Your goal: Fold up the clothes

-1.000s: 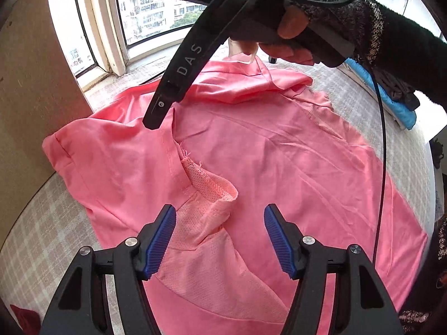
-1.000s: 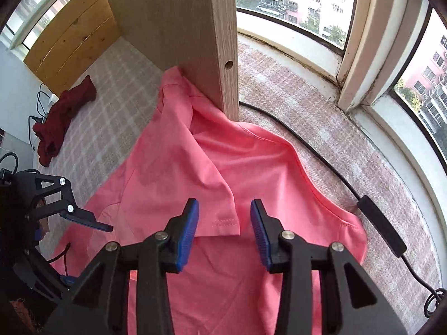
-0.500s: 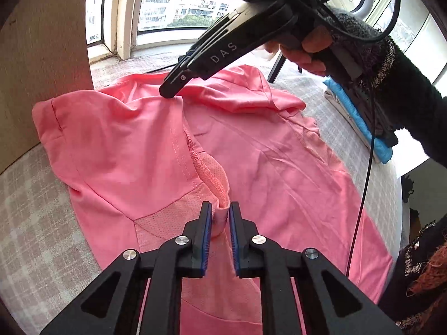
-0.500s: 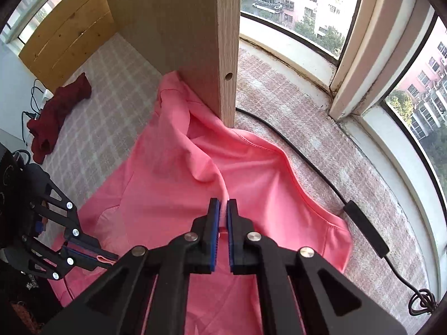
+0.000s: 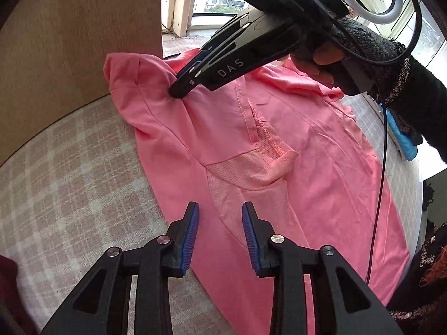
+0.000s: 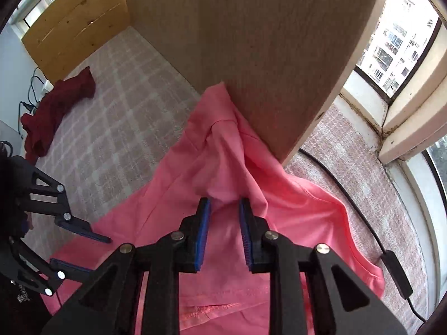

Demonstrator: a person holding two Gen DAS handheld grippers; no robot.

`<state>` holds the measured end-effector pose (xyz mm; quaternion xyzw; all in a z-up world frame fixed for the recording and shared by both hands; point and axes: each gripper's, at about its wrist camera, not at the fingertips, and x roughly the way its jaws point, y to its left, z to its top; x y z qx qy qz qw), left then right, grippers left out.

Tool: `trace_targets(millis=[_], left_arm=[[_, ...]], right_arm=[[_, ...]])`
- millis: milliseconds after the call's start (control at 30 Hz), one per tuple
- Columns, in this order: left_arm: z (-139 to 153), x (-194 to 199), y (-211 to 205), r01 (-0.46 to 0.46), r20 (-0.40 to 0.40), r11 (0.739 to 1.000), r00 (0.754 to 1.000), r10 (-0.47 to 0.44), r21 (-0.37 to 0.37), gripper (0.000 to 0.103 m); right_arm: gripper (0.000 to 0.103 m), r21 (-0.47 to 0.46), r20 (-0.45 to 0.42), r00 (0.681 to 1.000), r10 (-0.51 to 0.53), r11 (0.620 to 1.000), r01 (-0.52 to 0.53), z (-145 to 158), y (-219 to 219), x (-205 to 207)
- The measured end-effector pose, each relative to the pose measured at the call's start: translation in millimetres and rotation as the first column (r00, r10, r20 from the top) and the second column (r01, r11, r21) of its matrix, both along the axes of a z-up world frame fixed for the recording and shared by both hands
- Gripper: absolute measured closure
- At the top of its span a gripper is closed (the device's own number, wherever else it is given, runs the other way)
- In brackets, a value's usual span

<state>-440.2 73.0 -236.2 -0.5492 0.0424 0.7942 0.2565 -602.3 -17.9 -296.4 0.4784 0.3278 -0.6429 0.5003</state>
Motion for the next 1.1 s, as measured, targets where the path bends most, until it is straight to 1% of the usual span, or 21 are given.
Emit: trace_targets(millis=[67, 133, 200, 267, 300, 333, 367, 400, 433, 500, 600, 700, 833, 867, 900, 933, 1000, 1100], left_arm=[[1, 6, -11, -0.03, 0.004, 1.0, 1.0, 0.03, -0.006, 0.073], [2, 13, -20, -0.061, 0.007, 0.998, 0.998, 0.061, -0.013, 0.073], [3, 20, -24, -0.076, 0.004, 0.997, 0.997, 0.076, -0.02, 0.073], [3, 23, -26, -0.086, 0.008, 0.996, 0.996, 0.086, -0.008, 0.073], [4, 24, -25, -0.088, 0.008, 0.996, 0.996, 0.088, -0.005, 0.073], [4, 23, -23, -0.086, 0.005, 0.996, 0.996, 0.086, -0.005, 0.072], [4, 21, -21, -0.087, 0.0, 0.996, 0.996, 0.087, -0.014, 0.072], [4, 18, -19, -0.09, -0.008, 0.996, 0.996, 0.09, -0.029, 0.071], [4, 13, -18, -0.096, -0.022, 0.994, 0.995, 0.095, -0.045, 0.071], [4, 3, -20, -0.122, -0.054, 0.99, 0.992, 0.118, -0.075, 0.071], [-1, -10, -25, -0.149, -0.048, 0.988, 0.988, 0.147, -0.04, 0.071], [-5, -18, -28, -0.161, -0.052, 0.986, 0.986, 0.159, -0.033, 0.071], [-9, -30, -32, -0.181, -0.056, 0.983, 0.982, 0.181, -0.005, 0.071], [-10, -33, -33, -0.184, -0.056, 0.983, 0.981, 0.183, 0.002, 0.071], [-11, -36, -34, -0.186, -0.055, 0.982, 0.981, 0.186, 0.009, 0.071], [-13, -39, -33, -0.186, -0.055, 0.982, 0.981, 0.186, 0.012, 0.071], [-17, -43, -30, -0.175, -0.053, 0.984, 0.983, 0.175, 0.0, 0.071], [-20, -43, -28, -0.161, -0.051, 0.987, 0.986, 0.16, -0.004, 0.071]], right_arm=[[0.082, -0.033, 0.021, 1.0, -0.016, 0.999, 0.016, 10, 8, -4], [0.082, -0.071, 0.014, 0.999, -0.038, 0.997, 0.039, 27, 18, -2], [0.081, -0.119, 0.069, 0.997, -0.035, 0.992, 0.043, 43, 30, 1], [0.073, -0.147, 0.15, 0.988, -0.03, 0.988, 0.053, 48, 37, 5], [0.065, -0.148, 0.181, 0.983, -0.032, 0.987, 0.059, 45, 37, 9], [0.065, -0.139, 0.198, 0.98, -0.033, 0.988, 0.061, 40, 35, 13], [0.065, -0.117, 0.187, 0.982, -0.037, 0.991, 0.06, 34, 31, 17], [0.065, -0.101, 0.157, 0.987, -0.046, 0.993, 0.062, 30, 26, 20], [0.065, -0.108, 0.128, 0.99, -0.057, 0.992, 0.071, 32, 23, 20], [0.065, -0.151, 0.084, 0.993, -0.079, 0.984, 0.091, 44, 20, 15], [0.065, -0.178, 0.077, 0.993, -0.088, 0.979, 0.1, 54, 5, 6], [0.065, -0.141, 0.021, 0.998, -0.061, 0.988, 0.063, 51, -14, 3], [0.065, -0.085, 0.022, 0.999, -0.041, 0.995, 0.043, 38, -30, -3], [0.066, -0.073, 0.027, 0.999, -0.034, 0.997, 0.036, 33, -32, -3], [0.081, -0.064, 0.028, 0.999, -0.029, 0.997, 0.031, 31, -33, -3], [0.099, -0.057, 0.024, 0.999, -0.03, 0.998, 0.031, 30, -31, -3], [0.099, -0.043, 0.015, 0.999, -0.031, 0.999, 0.032, 28, -28, -3], [0.099, -0.089, 0.018, 0.997, -0.073, 0.993, 0.074, 36, -17, -11]])
